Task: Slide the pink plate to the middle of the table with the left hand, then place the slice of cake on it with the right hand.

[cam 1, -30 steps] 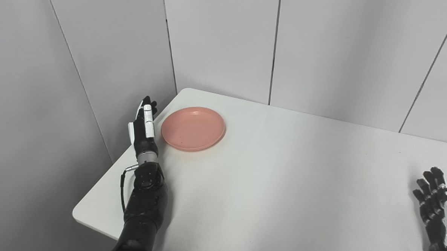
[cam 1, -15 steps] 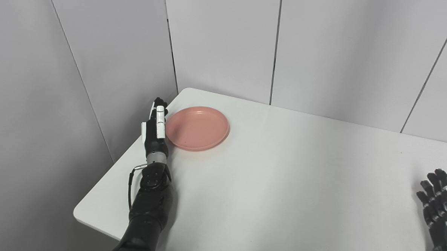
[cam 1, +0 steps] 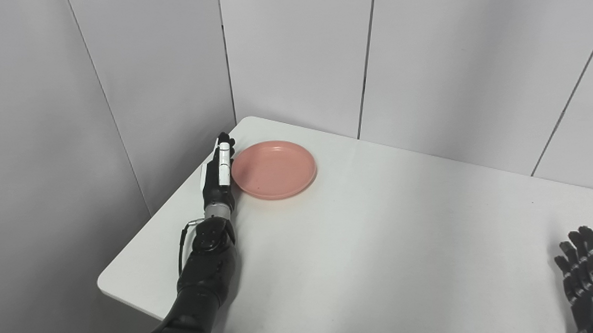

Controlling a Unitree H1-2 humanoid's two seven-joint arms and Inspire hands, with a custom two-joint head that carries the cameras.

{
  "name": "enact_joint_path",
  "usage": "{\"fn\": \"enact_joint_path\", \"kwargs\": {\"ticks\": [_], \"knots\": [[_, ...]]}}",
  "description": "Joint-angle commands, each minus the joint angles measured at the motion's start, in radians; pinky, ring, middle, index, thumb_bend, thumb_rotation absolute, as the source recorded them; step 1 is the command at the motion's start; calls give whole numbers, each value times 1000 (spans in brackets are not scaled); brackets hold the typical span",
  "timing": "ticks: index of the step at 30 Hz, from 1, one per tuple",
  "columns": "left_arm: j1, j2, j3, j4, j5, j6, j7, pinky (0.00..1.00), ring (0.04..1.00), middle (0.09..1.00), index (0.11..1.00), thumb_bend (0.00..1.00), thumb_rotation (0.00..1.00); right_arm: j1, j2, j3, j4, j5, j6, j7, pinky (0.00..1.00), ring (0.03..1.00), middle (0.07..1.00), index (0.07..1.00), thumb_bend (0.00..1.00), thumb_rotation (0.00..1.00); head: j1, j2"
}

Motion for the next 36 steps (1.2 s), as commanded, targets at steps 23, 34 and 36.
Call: {"fn": "enact_joint_path", "kwargs": {"ticks": [23, 34, 36], "knots": [[-106, -20, -38, 32, -33, 5, -108, 1000, 951, 934, 955, 770, 1000, 56, 14, 12, -46, -4, 28, -13, 1000, 1000, 1000, 1000, 420, 1000, -41, 2], [-173, -27, -83, 127, -11, -28, -139, 1000, 960, 930, 946, 758, 1000, 90, 27, 24, -118, -12, 55, -28, 1000, 1000, 1000, 1000, 449, 980, -76, 17], [-195, -30, -84, 161, -17, -29, -147, 1000, 954, 925, 943, 763, 1000, 92, 30, 24, -123, -16, 57, -31, 1000, 1000, 1000, 1000, 451, 962, -81, 18]]}}
